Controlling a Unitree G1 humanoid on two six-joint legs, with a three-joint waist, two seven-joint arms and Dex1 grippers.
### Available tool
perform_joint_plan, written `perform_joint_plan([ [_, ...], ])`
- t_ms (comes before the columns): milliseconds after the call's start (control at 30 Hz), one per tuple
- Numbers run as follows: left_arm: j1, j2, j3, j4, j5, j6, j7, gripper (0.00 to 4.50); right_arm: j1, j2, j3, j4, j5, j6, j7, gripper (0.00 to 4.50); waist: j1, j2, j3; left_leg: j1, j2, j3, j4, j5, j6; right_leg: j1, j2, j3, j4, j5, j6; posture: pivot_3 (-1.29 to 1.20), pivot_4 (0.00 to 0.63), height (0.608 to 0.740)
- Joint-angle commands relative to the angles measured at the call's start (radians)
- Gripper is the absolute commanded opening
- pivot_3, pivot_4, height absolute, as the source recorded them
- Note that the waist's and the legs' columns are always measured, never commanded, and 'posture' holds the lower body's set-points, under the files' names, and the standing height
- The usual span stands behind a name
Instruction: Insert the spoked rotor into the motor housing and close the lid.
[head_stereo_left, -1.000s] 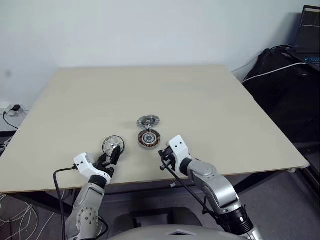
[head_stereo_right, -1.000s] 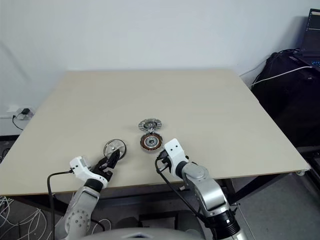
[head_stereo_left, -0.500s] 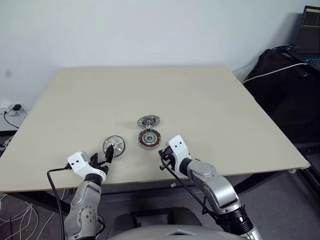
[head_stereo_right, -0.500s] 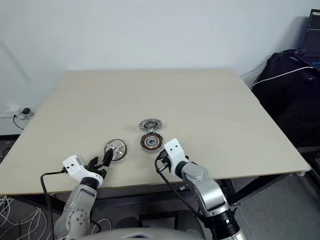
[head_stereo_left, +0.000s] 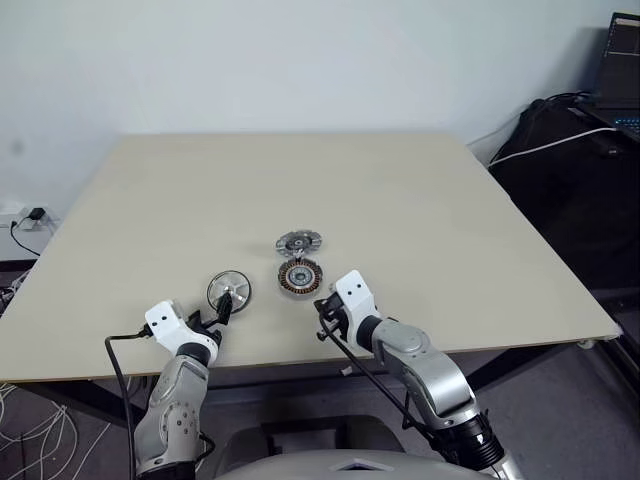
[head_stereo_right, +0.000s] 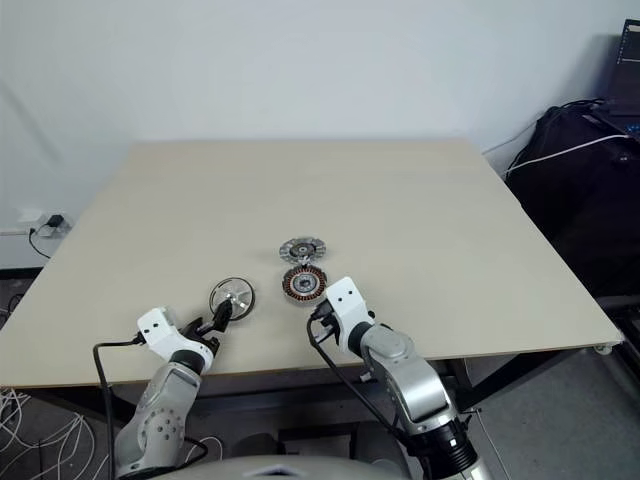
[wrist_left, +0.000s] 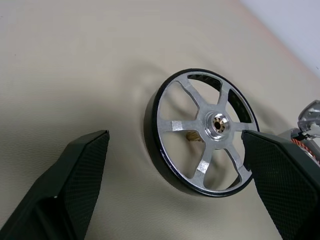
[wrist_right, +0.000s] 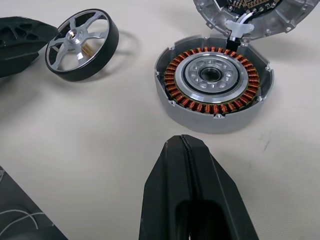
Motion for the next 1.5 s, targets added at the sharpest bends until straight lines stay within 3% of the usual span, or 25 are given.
perform_joint_plan([
  [33, -0.016, -0.002, -0.001, -0.016, -0.027, 0.020, -0.018, 4.50, -0.021, 0.007, -0.006, -0.019, 0.008, -0.020, -0.004, 0.01, 0.000, 0.000, 0.000, 0.000, 0.000, 0.000, 0.000, 0.000, 0.000, 0.000, 0.000, 0.000, 0.000, 0.000, 0.000, 0.00, 0.000, 0.740],
  [500, -0.005, -0.001, -0.017, -0.063, -0.094, 0.077, -0.072, 4.50, -0.024, 0.011, -0.003, -0.013, 0.009, -0.024, -0.007, 0.01, 0.011, 0.000, 0.000, 0.000, 0.000, 0.000, 0.000, 0.000, 0.000, 0.000, 0.000, 0.000, 0.000, 0.000, 0.000, 0.00, 0.000, 0.740],
  [933, -0.016, -0.028, 0.002, -0.055, -0.139, 0.017, -0.121, 4.50, -0.026, 0.012, -0.005, -0.008, 0.008, -0.023, -0.010, 0.01, 0.011, 0.000, 0.000, -0.001, 0.000, 0.000, 0.000, 0.000, 0.000, 0.000, 0.000, 0.000, 0.000, 0.000, 0.000, 0.00, 0.000, 0.740],
  [1500, -0.080, -0.069, 0.074, 0.032, -0.249, 0.050, -0.042, 4.50, -0.030, 0.013, -0.007, -0.005, 0.008, -0.025, -0.014, 0.01, 0.011, -0.003, 0.002, -0.001, 0.000, 0.000, 0.000, 0.000, 0.000, 0.000, 0.000, 0.000, -0.001, 0.000, 0.000, 0.00, 0.000, 0.740],
])
